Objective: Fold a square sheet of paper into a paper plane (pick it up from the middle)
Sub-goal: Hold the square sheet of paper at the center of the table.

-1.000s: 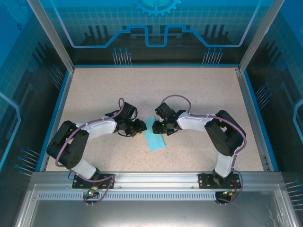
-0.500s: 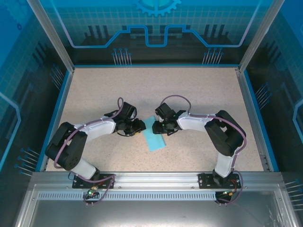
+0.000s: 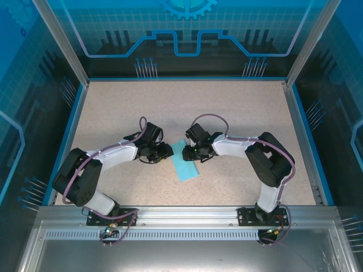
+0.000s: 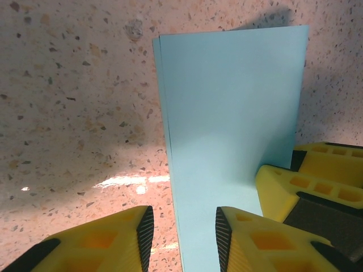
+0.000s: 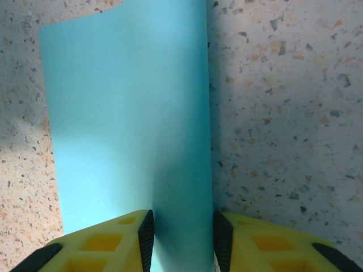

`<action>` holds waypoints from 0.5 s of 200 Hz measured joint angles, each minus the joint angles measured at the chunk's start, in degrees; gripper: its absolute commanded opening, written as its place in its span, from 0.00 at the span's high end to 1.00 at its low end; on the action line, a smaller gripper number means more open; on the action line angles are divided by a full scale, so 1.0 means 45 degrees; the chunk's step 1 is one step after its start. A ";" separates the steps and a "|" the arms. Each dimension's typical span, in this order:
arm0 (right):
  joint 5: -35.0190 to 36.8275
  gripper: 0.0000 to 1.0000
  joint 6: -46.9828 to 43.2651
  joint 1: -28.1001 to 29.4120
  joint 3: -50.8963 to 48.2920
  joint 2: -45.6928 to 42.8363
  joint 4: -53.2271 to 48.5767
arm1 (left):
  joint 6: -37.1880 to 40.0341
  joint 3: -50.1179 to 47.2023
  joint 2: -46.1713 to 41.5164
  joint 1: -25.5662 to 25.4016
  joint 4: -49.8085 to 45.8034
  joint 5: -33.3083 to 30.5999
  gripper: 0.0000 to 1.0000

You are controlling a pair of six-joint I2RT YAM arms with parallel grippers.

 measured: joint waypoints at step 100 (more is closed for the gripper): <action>0.0053 0.62 -0.0233 0.0049 0.0000 0.0000 -0.0005 | -0.0068 0.0044 0.0034 0.0000 0.0063 0.0000 0.65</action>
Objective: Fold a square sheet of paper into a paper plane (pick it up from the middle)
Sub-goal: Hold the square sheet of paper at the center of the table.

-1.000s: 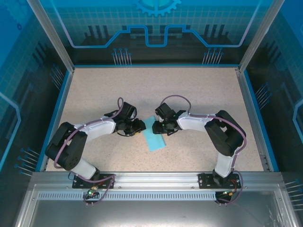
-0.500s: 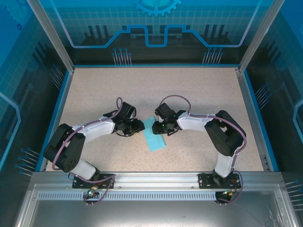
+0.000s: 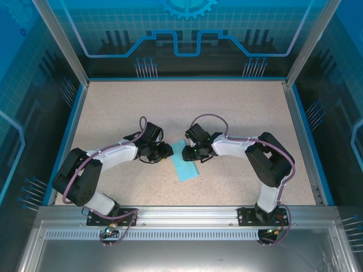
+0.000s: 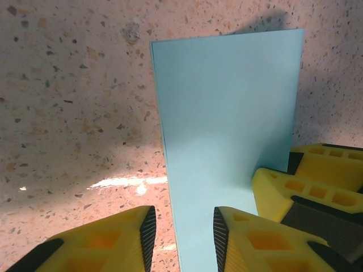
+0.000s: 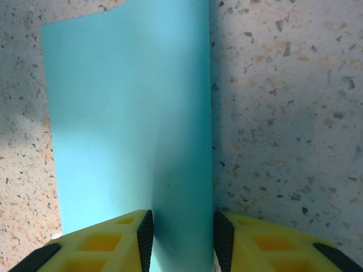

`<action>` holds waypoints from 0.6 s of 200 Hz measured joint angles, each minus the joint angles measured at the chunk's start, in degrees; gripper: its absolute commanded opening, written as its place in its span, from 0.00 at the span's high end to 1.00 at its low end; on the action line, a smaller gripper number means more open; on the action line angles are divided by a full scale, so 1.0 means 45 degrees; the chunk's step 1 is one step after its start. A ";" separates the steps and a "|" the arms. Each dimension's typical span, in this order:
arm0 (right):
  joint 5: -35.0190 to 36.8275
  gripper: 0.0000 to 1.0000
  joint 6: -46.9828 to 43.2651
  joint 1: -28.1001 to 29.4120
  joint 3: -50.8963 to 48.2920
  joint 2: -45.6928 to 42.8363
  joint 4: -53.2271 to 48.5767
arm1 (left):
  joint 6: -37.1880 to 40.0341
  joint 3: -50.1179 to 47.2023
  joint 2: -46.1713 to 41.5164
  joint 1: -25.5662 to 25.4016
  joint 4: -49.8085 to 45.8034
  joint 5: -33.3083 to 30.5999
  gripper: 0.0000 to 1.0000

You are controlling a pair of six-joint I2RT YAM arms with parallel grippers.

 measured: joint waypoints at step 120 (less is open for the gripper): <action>0.0000 0.62 0.0000 0.0005 0.0000 0.0000 0.0000 | -0.0602 0.0588 0.1549 -0.0034 0.1093 0.0155 0.79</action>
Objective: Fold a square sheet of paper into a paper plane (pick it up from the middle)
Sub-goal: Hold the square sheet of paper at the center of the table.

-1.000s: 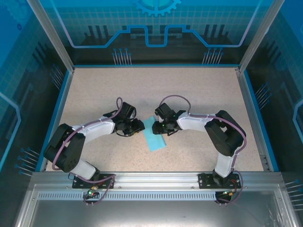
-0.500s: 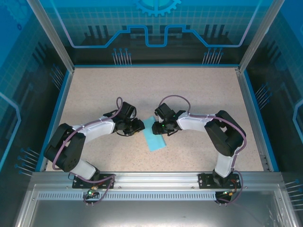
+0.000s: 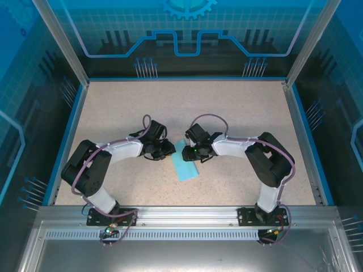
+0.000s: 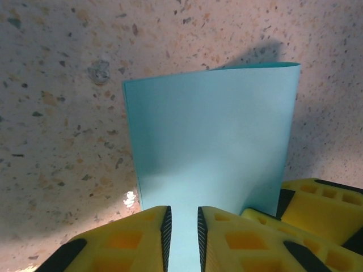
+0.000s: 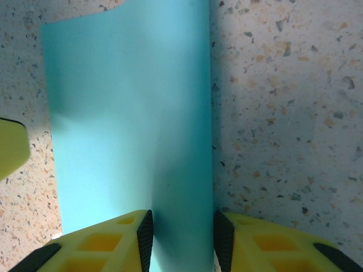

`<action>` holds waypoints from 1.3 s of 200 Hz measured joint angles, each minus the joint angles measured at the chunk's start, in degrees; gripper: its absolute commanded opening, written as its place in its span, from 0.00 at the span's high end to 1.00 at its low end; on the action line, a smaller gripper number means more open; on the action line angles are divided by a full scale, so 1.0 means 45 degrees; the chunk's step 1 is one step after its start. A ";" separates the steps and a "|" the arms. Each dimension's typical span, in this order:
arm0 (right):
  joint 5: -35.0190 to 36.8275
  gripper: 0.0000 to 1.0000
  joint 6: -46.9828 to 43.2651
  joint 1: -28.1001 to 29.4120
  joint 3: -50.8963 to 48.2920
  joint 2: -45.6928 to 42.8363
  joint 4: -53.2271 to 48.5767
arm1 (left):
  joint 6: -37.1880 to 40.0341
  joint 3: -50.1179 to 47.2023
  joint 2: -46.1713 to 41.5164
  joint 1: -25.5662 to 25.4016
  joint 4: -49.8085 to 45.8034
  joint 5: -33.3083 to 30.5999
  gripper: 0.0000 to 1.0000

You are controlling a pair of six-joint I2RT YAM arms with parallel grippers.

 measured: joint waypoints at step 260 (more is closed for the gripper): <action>0.0253 0.50 -0.0233 -0.0389 0.0000 -0.0646 -0.0364 | 0.1117 0.0928 0.1389 -0.0219 -0.0500 0.0117 0.81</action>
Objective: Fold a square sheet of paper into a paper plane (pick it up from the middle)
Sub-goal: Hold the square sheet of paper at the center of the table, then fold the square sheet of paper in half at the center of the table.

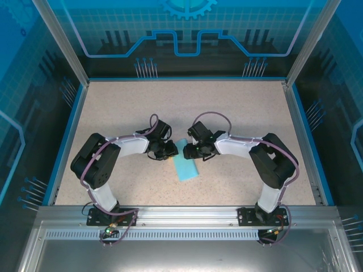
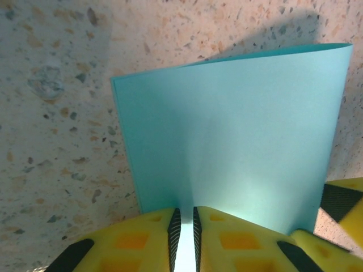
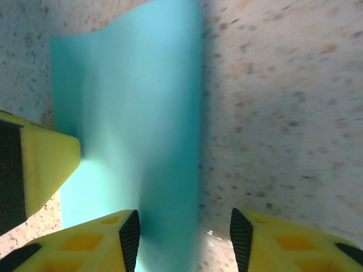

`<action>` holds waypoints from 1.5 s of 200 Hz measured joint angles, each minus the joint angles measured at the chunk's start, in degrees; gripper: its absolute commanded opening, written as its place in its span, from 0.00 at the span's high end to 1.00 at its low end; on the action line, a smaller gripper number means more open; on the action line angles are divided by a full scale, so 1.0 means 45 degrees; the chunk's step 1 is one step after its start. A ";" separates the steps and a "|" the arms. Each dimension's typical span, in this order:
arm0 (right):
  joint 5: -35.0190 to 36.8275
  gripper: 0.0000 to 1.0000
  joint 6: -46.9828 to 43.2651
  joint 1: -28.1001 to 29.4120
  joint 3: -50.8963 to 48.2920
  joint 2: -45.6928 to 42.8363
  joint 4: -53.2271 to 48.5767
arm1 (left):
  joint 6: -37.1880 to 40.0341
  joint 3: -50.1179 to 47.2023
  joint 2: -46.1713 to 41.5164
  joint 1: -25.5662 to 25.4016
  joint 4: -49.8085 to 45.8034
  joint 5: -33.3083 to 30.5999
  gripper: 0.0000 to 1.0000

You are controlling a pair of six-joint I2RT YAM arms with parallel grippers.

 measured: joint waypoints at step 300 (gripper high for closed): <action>-0.3886 0.80 0.0005 -0.1234 0.0685 0.1792 0.1205 | 0.0296 0.0272 0.0189 0.0000 -0.0287 -0.0024 0.82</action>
